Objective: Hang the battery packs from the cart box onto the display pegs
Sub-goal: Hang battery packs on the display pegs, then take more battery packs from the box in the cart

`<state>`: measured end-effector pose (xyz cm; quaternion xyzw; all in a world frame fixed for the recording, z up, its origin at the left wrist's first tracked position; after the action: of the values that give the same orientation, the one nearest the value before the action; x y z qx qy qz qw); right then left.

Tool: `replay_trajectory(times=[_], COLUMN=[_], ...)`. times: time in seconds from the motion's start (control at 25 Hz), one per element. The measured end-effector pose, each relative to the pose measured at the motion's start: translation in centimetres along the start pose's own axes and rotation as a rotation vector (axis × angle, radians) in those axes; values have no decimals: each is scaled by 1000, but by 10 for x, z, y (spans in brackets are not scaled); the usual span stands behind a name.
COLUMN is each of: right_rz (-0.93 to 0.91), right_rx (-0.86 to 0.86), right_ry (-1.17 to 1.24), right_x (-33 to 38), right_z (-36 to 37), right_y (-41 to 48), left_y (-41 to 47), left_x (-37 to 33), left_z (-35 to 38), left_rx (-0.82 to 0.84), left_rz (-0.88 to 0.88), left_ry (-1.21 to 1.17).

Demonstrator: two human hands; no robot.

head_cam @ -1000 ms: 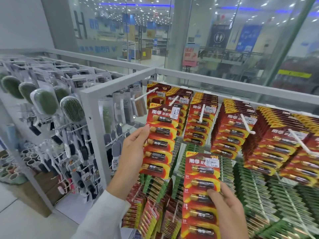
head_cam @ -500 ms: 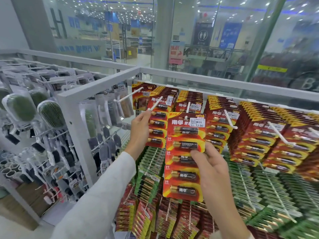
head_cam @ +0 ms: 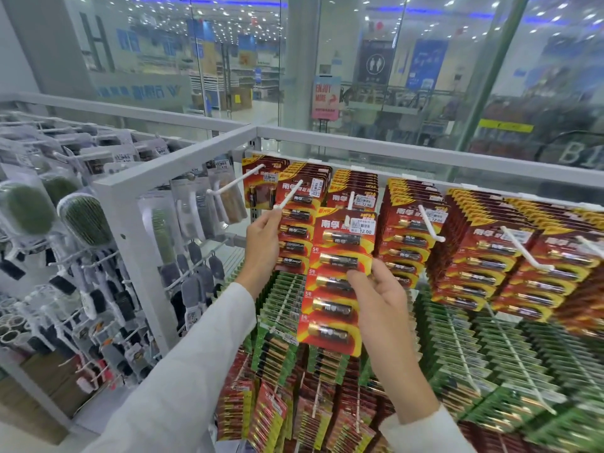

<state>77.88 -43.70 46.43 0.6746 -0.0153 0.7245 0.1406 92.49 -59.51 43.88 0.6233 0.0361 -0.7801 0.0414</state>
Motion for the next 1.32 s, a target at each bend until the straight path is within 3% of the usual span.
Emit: replay_trajectory(times=[0.4, 0.72, 1.0, 1.32], right_rz=[-19, -114, -60, 68], right_rx=[-136, -190, -235, -262], right_ry=[-152, -244, -273, -283], right_x=[-35, -58, -80, -98], right_z=[-3, -19, -47, -127], right_y=[85, 82, 34, -67], left_y=[9, -12, -76, -171], left_x=[15, 24, 43, 100], left_z=[-4, -23, -27, -13], left_rx=[-87, -205, -113, -44], left_rz=[148, 212, 112, -25], left_ry=[99, 260, 165, 193])
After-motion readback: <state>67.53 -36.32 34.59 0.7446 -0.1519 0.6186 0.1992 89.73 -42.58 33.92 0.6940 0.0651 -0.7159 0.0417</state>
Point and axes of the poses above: each hand's wrist, its own y-axis towards the middle knuckle, its own z-axis out of the palm, x = y × z, the point moved 2 cm from there along y, towards the middle knuckle, and after that the axes turned 6 degrees about -z, right-handed, at the moved point
